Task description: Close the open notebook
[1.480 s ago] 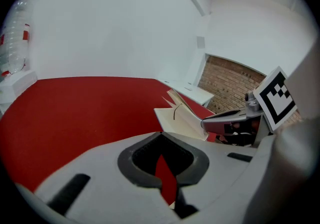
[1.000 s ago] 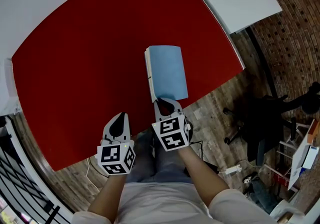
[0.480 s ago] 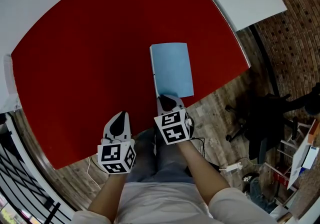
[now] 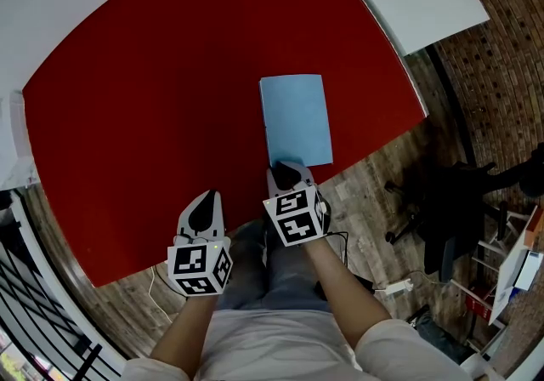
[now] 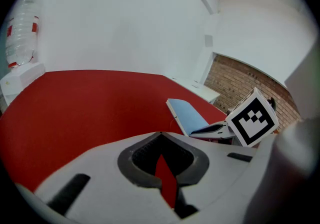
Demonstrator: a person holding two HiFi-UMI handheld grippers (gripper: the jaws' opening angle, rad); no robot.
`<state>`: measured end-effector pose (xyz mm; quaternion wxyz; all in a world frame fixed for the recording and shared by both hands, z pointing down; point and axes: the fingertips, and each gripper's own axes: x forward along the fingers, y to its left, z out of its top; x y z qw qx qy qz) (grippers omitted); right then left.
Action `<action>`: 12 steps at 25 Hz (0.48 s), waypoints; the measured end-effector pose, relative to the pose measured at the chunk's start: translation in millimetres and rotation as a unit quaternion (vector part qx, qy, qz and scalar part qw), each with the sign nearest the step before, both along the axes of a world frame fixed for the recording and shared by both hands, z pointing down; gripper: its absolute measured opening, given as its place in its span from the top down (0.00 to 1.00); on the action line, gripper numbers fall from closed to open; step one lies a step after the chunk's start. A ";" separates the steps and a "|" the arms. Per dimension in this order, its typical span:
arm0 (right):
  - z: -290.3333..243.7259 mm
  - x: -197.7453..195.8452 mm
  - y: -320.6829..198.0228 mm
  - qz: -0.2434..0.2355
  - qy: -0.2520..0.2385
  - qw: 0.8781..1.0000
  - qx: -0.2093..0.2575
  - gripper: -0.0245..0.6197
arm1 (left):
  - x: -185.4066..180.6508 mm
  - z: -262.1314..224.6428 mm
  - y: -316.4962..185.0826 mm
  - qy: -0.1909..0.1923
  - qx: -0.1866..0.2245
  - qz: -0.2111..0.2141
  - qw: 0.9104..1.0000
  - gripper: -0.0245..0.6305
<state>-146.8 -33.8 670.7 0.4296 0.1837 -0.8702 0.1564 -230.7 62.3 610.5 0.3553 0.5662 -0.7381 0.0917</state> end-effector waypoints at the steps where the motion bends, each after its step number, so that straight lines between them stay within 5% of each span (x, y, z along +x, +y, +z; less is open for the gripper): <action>1: -0.2 0.1 -0.1 0.000 0.000 1.000 0.001 0.90 | -0.3 -0.1 1.3 0.000 0.000 -0.001 1.000 0.95; 12: -1.7 -8.0 5.7 -0.014 0.002 1.000 0.014 0.82 | -6.4 -2.2 10.1 0.001 0.001 -0.008 1.000 0.95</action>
